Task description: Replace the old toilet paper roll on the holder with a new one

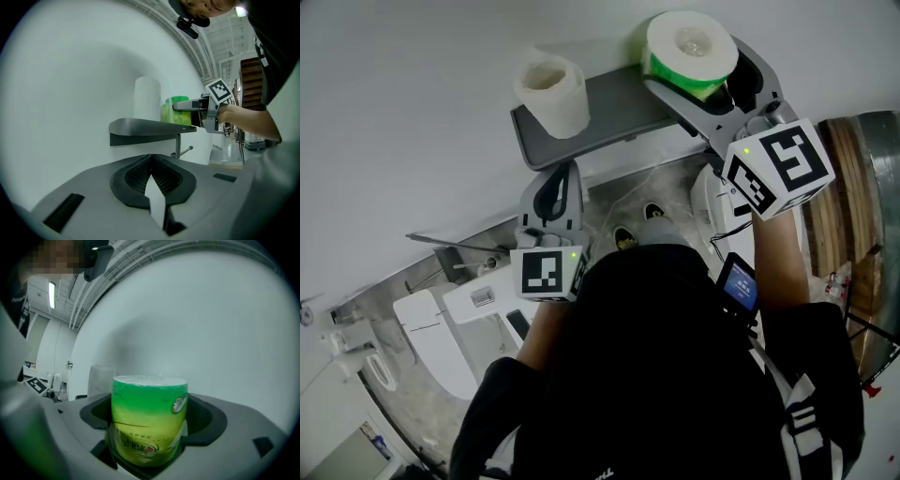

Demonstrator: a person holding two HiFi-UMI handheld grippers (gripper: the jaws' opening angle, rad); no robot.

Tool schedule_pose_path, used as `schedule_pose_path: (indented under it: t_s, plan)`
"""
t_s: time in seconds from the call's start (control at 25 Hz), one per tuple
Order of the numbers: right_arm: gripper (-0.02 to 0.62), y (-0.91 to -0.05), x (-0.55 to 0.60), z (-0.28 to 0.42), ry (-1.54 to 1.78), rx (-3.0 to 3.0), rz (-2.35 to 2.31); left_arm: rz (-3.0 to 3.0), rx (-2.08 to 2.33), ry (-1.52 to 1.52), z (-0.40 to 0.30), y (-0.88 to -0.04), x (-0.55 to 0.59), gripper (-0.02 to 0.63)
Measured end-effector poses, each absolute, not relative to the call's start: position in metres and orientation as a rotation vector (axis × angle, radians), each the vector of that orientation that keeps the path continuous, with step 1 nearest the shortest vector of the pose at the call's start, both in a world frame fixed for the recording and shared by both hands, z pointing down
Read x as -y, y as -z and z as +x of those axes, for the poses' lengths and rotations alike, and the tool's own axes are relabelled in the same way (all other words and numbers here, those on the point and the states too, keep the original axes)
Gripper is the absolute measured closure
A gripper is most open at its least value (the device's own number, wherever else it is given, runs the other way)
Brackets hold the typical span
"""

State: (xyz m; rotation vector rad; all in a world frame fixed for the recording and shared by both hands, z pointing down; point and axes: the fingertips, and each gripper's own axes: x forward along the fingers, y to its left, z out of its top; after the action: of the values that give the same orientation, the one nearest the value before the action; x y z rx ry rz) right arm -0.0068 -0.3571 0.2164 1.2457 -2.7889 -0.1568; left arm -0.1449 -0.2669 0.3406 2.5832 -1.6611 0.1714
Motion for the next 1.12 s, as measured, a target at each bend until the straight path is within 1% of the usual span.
schedule_pose_path:
  t_s: [0.16, 0.28, 0.44, 0.56, 0.72, 0.88, 1.0, 1.12]
  plan:
    - [0.167, -0.209, 0.35, -0.015, 0.366, 2.739, 1.197, 2.575, 1.671, -0.182, -0.148, -0.342, 0.266, 0.584]
    - [0.167, -0.19, 0.346, -0.009, 0.519, 2.701, 1.273, 2.551, 1.687, -0.195, -0.15, -0.343, 0.266, 0.584]
    - [0.167, -0.163, 0.353, 0.023, 0.792, 2.484, 1.391, 2.562, 1.664, -0.19, -0.147, -0.349, 0.265, 0.584]
    - [0.167, -0.165, 0.364, 0.058, 0.983, 2.187, 1.4, 2.547, 1.666, -0.202, -0.147, -0.35, 0.266, 0.584]
    - [0.167, -0.204, 0.37, 0.116, 1.04, 1.786, 1.371, 2.554, 1.661, -0.196, -0.146, -0.349, 0.268, 0.584]
    - [0.167, -0.263, 0.369, 0.166, 0.95, 1.617, 1.355, 2.582, 1.638, -0.168, -0.144, -0.351, 0.268, 0.584]
    - [0.167, -0.309, 0.367, 0.18, 0.933, 1.519, 1.27, 2.588, 1.629, -0.162, -0.141, -0.351, 0.268, 0.584]
    - [0.167, -0.348, 0.366, 0.174, 0.946, 1.464, 1.154, 2.59, 1.624, -0.17, -0.14, -0.35, 0.27, 0.584]
